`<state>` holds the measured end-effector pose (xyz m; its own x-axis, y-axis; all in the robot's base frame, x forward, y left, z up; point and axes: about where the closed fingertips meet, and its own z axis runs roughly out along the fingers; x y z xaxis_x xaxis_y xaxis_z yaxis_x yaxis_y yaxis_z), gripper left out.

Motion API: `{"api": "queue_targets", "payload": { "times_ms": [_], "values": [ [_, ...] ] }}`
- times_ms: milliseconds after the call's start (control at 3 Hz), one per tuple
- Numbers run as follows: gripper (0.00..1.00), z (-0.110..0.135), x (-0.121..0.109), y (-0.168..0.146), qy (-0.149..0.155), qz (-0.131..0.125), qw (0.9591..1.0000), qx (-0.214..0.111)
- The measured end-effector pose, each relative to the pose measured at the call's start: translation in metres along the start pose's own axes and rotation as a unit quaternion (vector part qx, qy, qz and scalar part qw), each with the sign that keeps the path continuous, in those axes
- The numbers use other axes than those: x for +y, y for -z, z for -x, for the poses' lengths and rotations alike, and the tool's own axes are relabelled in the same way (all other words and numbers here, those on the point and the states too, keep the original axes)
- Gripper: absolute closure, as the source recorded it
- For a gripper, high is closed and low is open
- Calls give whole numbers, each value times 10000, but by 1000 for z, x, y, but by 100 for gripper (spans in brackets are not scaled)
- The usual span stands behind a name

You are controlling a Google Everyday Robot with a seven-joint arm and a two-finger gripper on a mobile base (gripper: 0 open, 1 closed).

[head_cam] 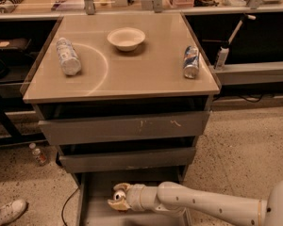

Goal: Pick coke can from bottom drawer and place on counter

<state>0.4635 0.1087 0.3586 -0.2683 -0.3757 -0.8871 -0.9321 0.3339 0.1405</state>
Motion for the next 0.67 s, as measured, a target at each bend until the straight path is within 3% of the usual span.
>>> {"api": "queue_targets", "payload": {
  "times_ms": [333, 667],
  "values": [
    [100, 0, 0, 0, 0, 0, 10000, 0],
    [100, 30, 9, 8, 73, 106, 9999, 19]
  ]
}}
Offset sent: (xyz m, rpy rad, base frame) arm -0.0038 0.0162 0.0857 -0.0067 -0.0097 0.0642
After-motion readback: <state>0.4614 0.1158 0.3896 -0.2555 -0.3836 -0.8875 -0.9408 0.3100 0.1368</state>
